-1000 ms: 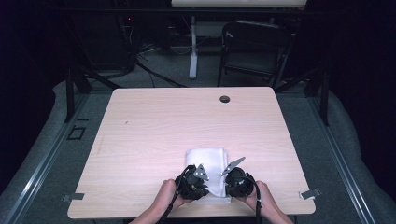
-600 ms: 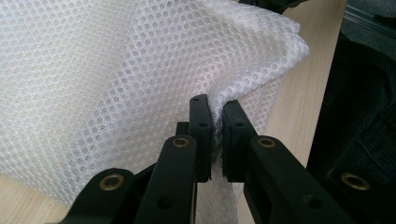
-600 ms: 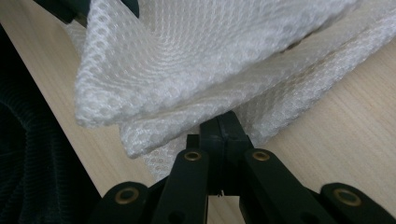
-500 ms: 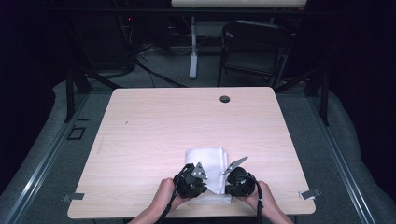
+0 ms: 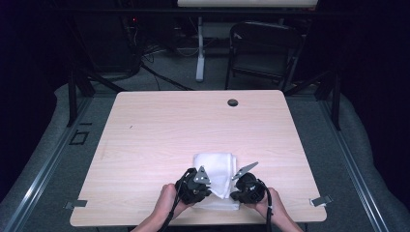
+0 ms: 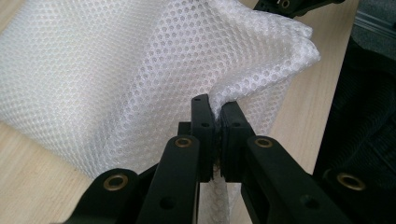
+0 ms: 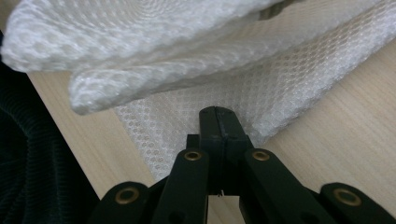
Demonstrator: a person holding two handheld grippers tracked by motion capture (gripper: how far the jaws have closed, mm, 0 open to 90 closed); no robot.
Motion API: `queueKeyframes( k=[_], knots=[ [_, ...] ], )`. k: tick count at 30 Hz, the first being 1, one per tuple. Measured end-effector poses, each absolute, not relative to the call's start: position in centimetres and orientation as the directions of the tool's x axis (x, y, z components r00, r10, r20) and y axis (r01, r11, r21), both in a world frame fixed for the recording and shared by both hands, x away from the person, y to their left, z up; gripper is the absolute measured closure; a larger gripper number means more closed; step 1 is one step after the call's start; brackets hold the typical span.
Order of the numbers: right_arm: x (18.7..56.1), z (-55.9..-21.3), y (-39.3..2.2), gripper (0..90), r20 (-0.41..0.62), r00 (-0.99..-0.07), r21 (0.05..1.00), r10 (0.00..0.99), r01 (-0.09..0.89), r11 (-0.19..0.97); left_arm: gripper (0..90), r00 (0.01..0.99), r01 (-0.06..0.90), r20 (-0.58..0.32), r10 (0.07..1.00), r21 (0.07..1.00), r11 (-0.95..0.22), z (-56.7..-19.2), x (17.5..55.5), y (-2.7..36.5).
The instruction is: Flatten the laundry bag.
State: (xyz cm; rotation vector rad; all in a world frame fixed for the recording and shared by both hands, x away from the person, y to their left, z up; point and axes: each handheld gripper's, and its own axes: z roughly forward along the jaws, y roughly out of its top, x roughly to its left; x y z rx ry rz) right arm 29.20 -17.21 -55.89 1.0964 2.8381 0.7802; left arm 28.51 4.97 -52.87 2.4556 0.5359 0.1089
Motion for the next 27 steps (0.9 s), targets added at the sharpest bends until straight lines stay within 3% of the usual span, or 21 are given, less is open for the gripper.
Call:
queueKeyframes(
  k=[14,27],
  knots=[
    [29.2,-55.9,-17.1,90.0,0.19,-0.744,0.446,0.64,0.646,0.619,87.1,0.885,0.364,-0.023,0.464,0.657,-0.66,-51.7,28.4,6.9],
    [29.1,-55.7,-16.8,90.0,0.138,-0.753,0.435,0.643,0.629,0.644,86.9,0.867,0.368,-0.027,0.497,0.707,-0.604,-51.0,27.8,8.9]
  ],
)
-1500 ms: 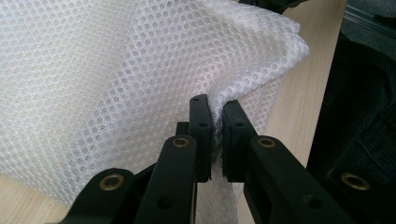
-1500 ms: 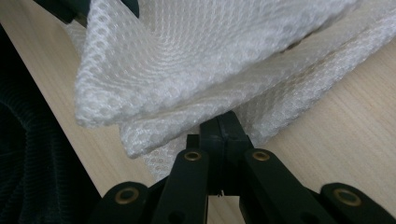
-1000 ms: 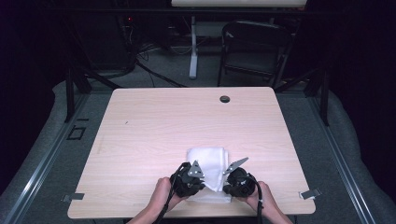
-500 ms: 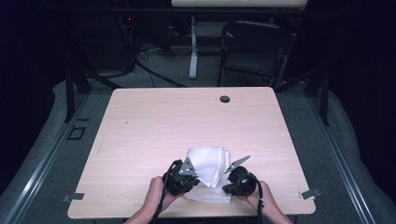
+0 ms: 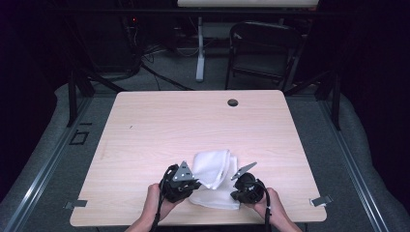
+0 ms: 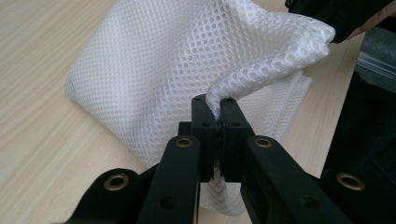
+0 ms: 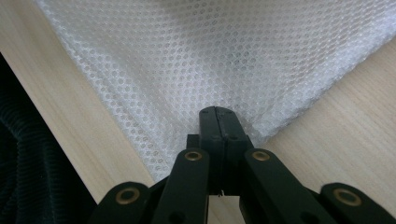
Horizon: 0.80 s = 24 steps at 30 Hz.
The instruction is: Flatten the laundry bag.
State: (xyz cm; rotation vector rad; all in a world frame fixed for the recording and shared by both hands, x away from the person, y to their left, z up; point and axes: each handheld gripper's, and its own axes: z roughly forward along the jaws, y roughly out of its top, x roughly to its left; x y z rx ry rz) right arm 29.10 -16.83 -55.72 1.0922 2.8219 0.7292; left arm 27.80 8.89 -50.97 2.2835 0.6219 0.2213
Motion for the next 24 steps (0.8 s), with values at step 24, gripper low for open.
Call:
queueKeyframes(
  k=[24],
  knots=[
    [29.1,-55.7,-17.0,90.0,0.123,-0.756,0.44,0.642,0.622,0.648,86.6,0.782,0.431,0.009,0.623,0.715,-0.551,-50.3,27.0,11.5]
  ],
)
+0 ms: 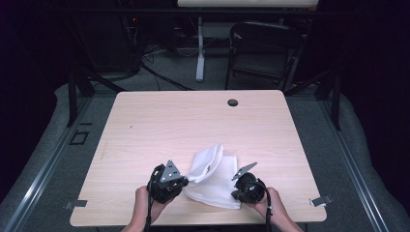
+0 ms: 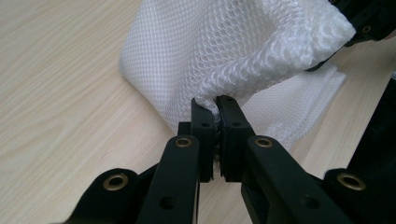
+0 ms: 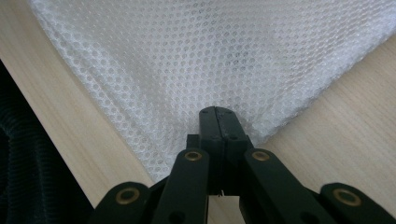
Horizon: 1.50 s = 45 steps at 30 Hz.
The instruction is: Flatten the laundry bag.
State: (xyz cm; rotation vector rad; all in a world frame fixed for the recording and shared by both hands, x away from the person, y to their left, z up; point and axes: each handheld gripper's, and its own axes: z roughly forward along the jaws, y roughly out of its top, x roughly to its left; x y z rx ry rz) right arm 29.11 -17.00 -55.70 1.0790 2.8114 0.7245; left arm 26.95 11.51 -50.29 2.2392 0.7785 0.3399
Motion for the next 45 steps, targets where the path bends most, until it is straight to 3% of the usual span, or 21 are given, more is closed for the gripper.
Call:
queueKeyframes(
  k=[19,24,45],
  knots=[
    [28.8,-55.7,-16.8,90.0,0.095,-0.758,0.441,0.645,0.613,0.656,86.3,0.765,0.49,-0.02,0.643,0.666,-0.562,-50.9,26.7,13.1],
    [28.8,-55.6,-16.8,90.0,0.091,-0.757,0.436,0.647,0.614,0.658,85.8,0.737,0.566,-0.119,0.665,0.647,-0.511,-51.5,27.4,13.9],
    [28.9,-55.5,-17.1,90.0,0.082,-0.749,0.422,0.658,0.624,0.657,85.9,0.712,0.61,-0.1,0.695,0.578,-0.542,-52.8,27.7,13.9]
  ],
)
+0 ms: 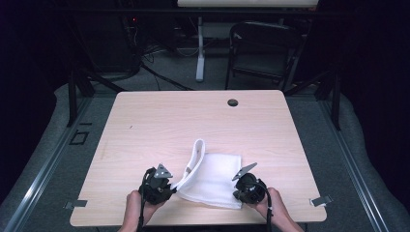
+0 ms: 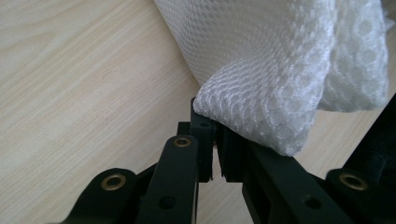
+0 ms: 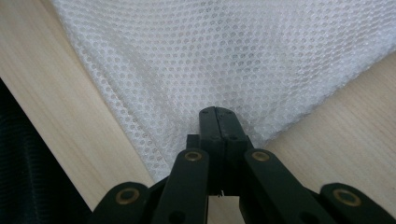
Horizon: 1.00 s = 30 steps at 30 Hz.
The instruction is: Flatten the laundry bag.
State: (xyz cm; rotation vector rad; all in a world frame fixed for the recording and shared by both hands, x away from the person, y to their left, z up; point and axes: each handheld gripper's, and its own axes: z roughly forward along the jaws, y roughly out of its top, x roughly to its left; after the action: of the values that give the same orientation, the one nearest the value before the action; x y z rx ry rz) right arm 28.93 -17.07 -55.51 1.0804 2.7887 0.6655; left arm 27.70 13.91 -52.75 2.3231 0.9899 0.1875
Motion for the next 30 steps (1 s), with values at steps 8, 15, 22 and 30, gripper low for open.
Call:
queueKeyframes(
  k=[8,15,22,30],
  knots=[
    [29.1,-55.5,-17.2,90.0,0.079,-0.747,0.425,0.66,0.624,0.656,85.0,0.721,0.619,-0.103,0.686,0.541,-0.569,-53.0,27.7,14.2],
    [29.2,-55.5,-17.3,90.0,0.073,-0.748,0.429,0.66,0.621,0.656,77.7,0.724,0.636,-0.125,0.678,0.5,-0.588,-53.3,27.7,14.5],
    [29.7,-55.5,-18.1,90.0,0.076,-0.753,0.434,0.653,0.615,0.658,50.2,0.714,0.665,-0.147,0.684,0.446,-0.598,-53.2,27.4,15.7],
    [30.0,-55.1,-18.8,82.2,0.091,-0.738,0.432,0.669,0.635,0.641,29.6,0.656,0.711,-0.165,0.737,0.463,-0.529,-52.6,26.9,18.4]
  ],
)
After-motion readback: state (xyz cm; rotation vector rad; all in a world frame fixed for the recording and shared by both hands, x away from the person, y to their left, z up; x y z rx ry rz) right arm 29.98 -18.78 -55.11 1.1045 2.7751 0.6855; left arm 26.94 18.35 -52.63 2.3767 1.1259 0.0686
